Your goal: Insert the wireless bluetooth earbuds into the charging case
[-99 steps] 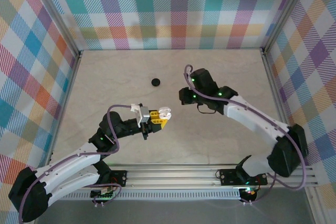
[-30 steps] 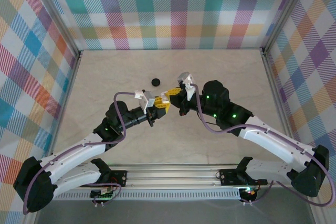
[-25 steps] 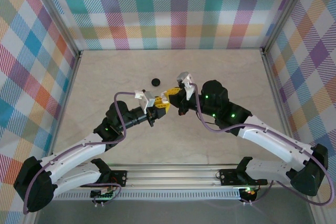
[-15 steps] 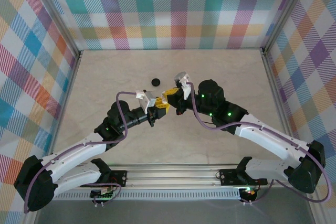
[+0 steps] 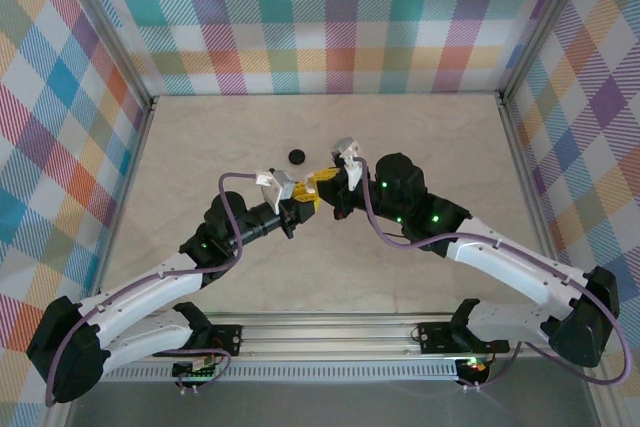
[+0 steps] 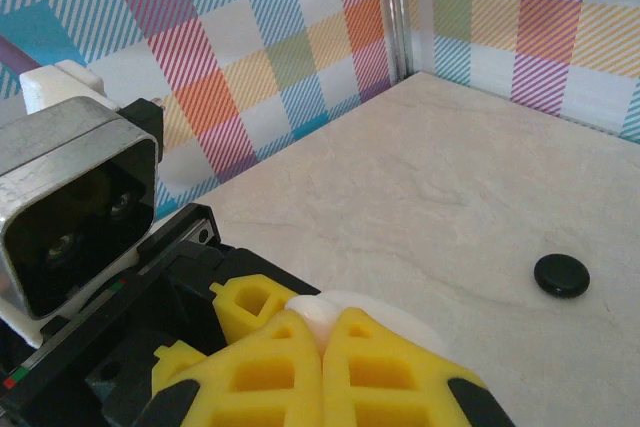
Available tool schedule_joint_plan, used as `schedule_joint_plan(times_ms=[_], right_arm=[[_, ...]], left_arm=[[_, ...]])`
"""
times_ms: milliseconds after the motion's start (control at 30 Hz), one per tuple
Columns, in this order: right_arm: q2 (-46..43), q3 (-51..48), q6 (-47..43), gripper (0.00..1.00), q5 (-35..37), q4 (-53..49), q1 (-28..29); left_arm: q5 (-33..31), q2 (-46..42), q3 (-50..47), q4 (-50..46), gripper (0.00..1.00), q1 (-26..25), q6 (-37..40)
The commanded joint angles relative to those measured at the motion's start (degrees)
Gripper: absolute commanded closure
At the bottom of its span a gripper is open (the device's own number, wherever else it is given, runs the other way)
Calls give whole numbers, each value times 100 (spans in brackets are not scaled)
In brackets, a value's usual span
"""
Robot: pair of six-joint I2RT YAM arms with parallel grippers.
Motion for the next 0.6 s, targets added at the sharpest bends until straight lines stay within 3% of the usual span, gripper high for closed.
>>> schedule_joint_plan(times_ms=[0,567], right_arm=[[139,107,30,100,31,72,61],[100,-78,83,100,169,402,88]], left_arm=[[-22,11,64,506,100,-58,-178],[-83,11,-50,804,100,-62,-424]])
